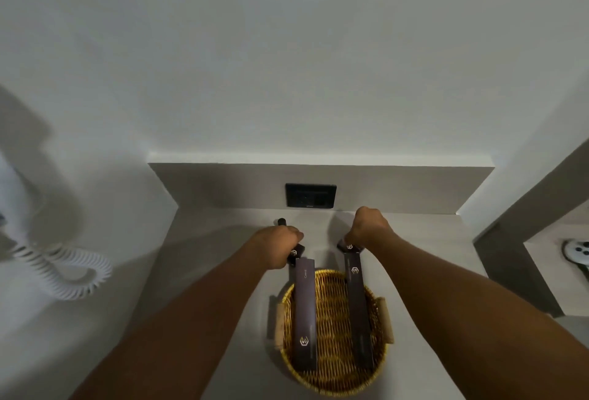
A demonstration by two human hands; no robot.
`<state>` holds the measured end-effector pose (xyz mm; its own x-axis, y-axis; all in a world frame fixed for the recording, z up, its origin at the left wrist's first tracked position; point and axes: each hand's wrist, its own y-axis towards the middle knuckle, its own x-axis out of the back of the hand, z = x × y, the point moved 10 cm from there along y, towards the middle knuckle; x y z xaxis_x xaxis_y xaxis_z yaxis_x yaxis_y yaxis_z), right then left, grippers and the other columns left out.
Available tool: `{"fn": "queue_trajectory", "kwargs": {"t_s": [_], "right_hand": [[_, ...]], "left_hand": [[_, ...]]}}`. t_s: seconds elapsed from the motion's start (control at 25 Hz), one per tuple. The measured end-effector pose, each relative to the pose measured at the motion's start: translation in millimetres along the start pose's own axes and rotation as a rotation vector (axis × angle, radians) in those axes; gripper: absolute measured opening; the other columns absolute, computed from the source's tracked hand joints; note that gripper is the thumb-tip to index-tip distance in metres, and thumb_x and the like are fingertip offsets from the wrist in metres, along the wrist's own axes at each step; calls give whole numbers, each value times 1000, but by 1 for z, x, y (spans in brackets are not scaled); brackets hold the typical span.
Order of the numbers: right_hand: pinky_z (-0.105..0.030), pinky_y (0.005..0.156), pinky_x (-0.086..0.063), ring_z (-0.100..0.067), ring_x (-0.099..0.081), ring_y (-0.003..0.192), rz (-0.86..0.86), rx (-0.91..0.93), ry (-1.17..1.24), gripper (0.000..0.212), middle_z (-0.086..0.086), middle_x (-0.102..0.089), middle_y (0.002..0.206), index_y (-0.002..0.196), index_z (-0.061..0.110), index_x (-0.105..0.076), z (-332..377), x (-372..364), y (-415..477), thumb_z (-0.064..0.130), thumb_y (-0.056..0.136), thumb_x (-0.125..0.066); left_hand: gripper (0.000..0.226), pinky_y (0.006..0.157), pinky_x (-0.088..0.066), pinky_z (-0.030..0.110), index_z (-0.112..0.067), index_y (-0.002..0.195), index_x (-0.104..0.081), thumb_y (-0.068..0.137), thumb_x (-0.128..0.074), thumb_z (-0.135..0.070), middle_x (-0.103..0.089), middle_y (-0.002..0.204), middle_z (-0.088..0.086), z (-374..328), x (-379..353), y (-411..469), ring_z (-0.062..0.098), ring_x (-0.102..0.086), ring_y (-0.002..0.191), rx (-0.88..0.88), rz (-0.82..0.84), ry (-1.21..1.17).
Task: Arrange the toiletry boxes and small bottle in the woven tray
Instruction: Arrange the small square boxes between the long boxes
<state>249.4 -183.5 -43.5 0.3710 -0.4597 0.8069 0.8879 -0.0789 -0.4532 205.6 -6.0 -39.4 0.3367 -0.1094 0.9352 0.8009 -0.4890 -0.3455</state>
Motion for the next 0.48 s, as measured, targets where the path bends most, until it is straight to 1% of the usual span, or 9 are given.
{"fn": "queue_trajectory", "kwargs": {"t_s": [0.08, 0.2, 0.28, 0.4, 0.48], "right_hand": [[-43, 84, -56, -29, -61, 95, 35, 18, -5, 62, -12, -63, 103, 112, 10, -54, 3, -5, 7, 22, 62, -89], [-45, 84, -57, -30, -62, 97, 61, 40, 18, 67, -13, -64, 106, 114, 10, -54, 8, -16, 11, 20, 59, -91], [-45, 87, -55, -31, -61, 100, 60, 41, -8, 68, -14, -64, 108, 115, 9, -54, 9, -21, 13, 18, 59, -91], [-45, 90, -53, -31, -61, 102, 51, 30, -42, 67, -14, -63, 111, 117, 9, -54, 6, -27, 16, 17, 61, -90], [-45, 91, -53, -31, -61, 102, 48, 26, -51, 65, -14, -63, 112, 117, 9, -54, 4, -30, 19, 17, 63, -88]], "left_hand": [[38, 95, -51, 40, -8, 118, -60, 81, -68, -4, -64, 120, 9, 4, -3, 6, 25, -61, 110, -17, 32, 10], [31, 89, -53, 39, -10, 107, -62, 78, -69, -3, -65, 111, 7, 1, -7, 10, 25, -63, 103, -47, 49, 29], [32, 88, -54, 38, -10, 108, -62, 78, -70, -3, -66, 111, 7, -1, -8, 12, 25, -63, 102, -54, 47, 36], [26, 80, -54, 34, -11, 104, -64, 79, -69, -2, -66, 106, 8, -1, -12, 14, 25, -64, 96, -45, 51, 50], [25, 81, -56, 37, -11, 104, -65, 81, -68, -1, -66, 105, 9, 0, -15, 14, 26, -64, 95, -33, 61, 59]]}}
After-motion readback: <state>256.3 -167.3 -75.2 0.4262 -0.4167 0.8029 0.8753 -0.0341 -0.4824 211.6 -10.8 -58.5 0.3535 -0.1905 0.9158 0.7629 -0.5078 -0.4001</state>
